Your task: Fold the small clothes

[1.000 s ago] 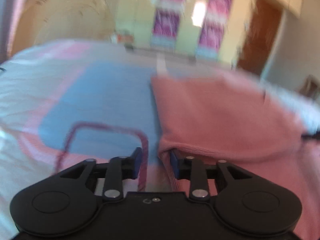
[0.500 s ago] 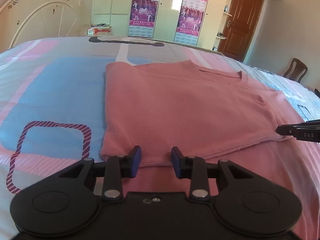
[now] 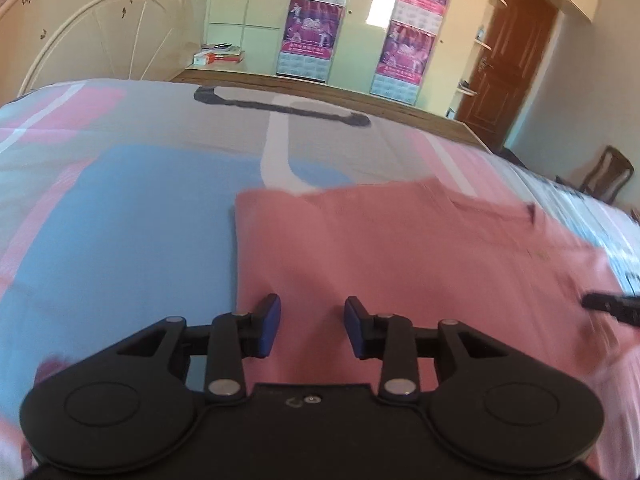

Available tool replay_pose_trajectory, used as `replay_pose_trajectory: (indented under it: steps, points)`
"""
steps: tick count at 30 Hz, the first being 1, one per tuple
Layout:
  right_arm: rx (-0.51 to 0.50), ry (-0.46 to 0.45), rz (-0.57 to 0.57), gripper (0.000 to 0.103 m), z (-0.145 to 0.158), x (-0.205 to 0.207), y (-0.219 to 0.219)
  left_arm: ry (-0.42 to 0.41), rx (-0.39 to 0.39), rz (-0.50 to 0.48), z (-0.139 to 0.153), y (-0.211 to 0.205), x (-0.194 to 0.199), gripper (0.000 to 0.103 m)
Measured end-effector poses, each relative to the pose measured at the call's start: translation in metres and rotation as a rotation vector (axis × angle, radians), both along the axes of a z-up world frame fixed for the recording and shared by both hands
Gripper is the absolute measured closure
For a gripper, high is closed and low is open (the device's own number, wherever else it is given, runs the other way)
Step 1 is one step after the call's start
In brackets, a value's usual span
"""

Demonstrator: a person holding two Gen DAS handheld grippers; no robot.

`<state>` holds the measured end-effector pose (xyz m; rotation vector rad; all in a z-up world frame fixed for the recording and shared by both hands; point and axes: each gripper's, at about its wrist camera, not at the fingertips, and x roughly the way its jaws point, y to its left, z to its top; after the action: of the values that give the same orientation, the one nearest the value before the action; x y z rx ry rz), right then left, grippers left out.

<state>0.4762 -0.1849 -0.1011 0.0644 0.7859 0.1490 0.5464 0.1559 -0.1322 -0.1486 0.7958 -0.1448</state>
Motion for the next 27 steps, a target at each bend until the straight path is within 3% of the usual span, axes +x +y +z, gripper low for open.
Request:
replay_pose_trajectory:
  steps: [3, 5, 10, 13, 14, 16, 18, 21, 24, 27]
  points:
    - [0.002, 0.000, -0.020, 0.095, 0.000, 0.012, 0.000, 0.007, -0.004, 0.018, -0.004, 0.005, 0.030, 0.068]
    - [0.047, -0.020, -0.025, 0.095, 0.005, 0.017, 0.004, -0.033, -0.018, 0.009, 0.003, 0.006, 0.036, 0.068]
    - [0.100, -0.027, 0.084, 0.096, 0.007, 0.035, 0.055, -0.006, 0.034, -0.064, -0.011, -0.003, 0.058, 0.067]
    - [0.005, 0.030, 0.053, 0.096, -0.009, 0.048, 0.068, -0.020, -0.006, -0.048, -0.012, 0.012, 0.062, 0.075]
    - [0.034, 0.027, 0.043, 0.096, -0.009, 0.048, 0.063, -0.032, -0.007, -0.044, -0.010, 0.013, 0.059, 0.072]
    - [0.064, 0.029, 0.023, 0.096, -0.005, 0.047, 0.059, -0.054, 0.048, -0.019, -0.005, 0.007, 0.055, 0.048]
    - [0.075, -0.008, 0.038, 0.095, 0.001, 0.045, 0.067, -0.069, 0.041, -0.045, -0.004, -0.006, 0.050, 0.040]
    - [0.134, -0.009, 0.101, 0.095, 0.003, 0.047, 0.089, -0.050, 0.104, -0.083, -0.009, -0.028, 0.054, 0.040]
    - [0.109, -0.003, 0.153, 0.095, -0.003, 0.049, 0.106, -0.043, 0.088, -0.076, -0.013, -0.022, 0.056, 0.041]
    - [0.099, 0.005, 0.181, 0.095, -0.009, 0.053, 0.097, -0.053, 0.083, -0.093, -0.014, -0.017, 0.052, 0.041]
